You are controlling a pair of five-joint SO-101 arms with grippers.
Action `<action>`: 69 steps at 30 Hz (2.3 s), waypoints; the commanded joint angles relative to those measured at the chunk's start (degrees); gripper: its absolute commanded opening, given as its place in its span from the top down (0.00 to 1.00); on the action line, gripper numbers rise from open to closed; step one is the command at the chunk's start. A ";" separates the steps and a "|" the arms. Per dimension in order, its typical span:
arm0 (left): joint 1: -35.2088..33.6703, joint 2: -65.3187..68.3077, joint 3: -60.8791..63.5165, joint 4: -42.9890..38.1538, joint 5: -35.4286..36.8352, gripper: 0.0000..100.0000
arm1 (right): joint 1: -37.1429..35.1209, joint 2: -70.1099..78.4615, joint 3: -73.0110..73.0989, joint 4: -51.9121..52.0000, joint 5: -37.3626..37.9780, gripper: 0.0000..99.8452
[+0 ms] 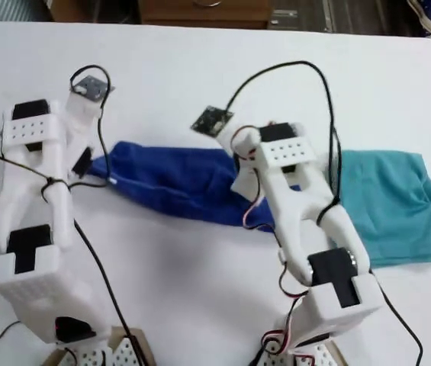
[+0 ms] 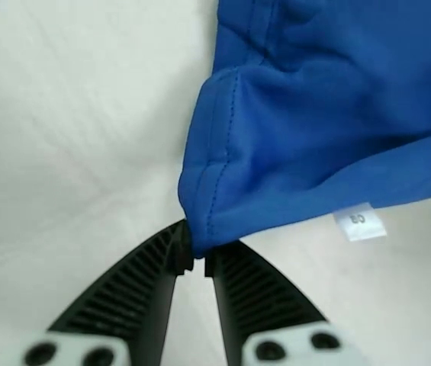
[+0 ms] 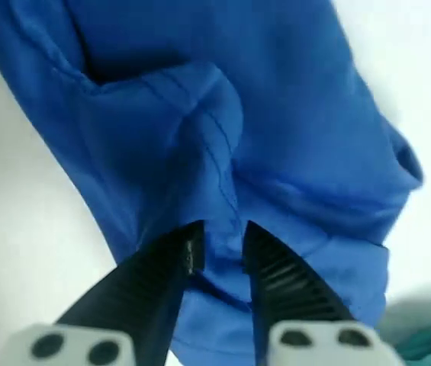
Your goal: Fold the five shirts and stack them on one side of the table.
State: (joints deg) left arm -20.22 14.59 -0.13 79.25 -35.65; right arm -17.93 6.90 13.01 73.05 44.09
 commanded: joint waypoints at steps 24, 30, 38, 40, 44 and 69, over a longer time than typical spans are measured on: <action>0.35 -3.78 -0.31 -0.44 -0.44 0.97 | 5.93 -12.00 2.02 6.29 4.84 0.91; 0.35 -3.69 -0.31 -0.26 -0.44 0.97 | 3.65 -3.56 6.86 1.63 4.75 0.91; 0.26 -3.52 -0.31 -0.18 -0.44 0.97 | -2.95 -2.68 8.70 1.27 2.55 0.91; 0.26 -3.52 -0.31 -0.18 -0.44 0.97 | -3.47 -2.68 10.55 1.45 2.55 0.91; 0.26 -3.52 -0.31 -0.26 -0.44 0.97 | -3.56 -3.30 15.30 1.63 2.81 0.91; 0.62 -3.43 -0.31 -1.23 -0.53 0.97 | -9.98 -15.87 24.44 -0.13 6.77 0.98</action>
State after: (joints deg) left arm -20.13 14.59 -0.13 78.73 -35.65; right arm -25.93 -5.76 37.89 73.67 50.51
